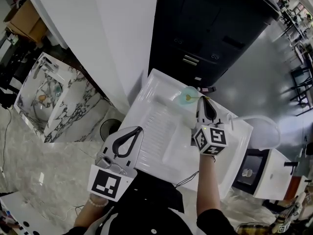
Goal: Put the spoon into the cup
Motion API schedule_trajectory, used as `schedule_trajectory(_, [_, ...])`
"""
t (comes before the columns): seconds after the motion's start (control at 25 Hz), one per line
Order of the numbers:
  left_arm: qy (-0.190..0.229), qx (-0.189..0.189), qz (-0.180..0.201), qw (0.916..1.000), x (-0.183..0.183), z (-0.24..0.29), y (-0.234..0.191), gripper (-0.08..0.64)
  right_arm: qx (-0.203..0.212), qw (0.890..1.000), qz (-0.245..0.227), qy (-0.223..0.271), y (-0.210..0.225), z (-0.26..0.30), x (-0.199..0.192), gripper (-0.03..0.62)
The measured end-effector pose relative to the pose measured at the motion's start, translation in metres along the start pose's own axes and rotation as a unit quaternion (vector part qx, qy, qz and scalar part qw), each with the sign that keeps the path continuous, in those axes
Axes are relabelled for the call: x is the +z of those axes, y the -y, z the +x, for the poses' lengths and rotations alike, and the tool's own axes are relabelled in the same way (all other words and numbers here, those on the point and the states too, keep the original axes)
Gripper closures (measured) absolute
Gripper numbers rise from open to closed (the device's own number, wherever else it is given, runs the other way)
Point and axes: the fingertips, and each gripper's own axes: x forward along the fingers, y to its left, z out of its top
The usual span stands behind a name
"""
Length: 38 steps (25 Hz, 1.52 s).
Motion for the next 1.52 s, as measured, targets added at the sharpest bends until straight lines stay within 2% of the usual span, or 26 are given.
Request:
schedule_trajectory(0.28, [-0.003,0.01,-0.007,0.9999,-0.003,-0.001,-0.001,0.558,0.005,1.0,-0.004,-0.021,0.007,0.015,-0.022,0.584])
schedule_trajectory(0.68, [-0.007,0.027,-0.012,0.9995,-0.009,-0.006,-0.006,0.558,0.01,0.998,0.036,-0.052,0.011,0.037,-0.053,0.584])
schedule_trajectory(0.92, [-0.01,0.036,-0.016,0.9992,-0.011,-0.009,-0.009,0.558,0.017,0.997,0.025,-0.072,0.011,0.043,-0.065,0.584])
schedule_trajectory(1.12, [-0.013,0.039,-0.018,0.999,-0.014,-0.008,-0.012,0.558,0.019,0.997,0.026,-0.07,0.015,0.046,-0.066,0.584])
schedule_trajectory(1.52, [-0.015,0.034,-0.018,0.9992,-0.015,-0.004,-0.013,0.558,-0.005,0.997,0.012,-0.082,0.028,0.047,-0.067,0.584])
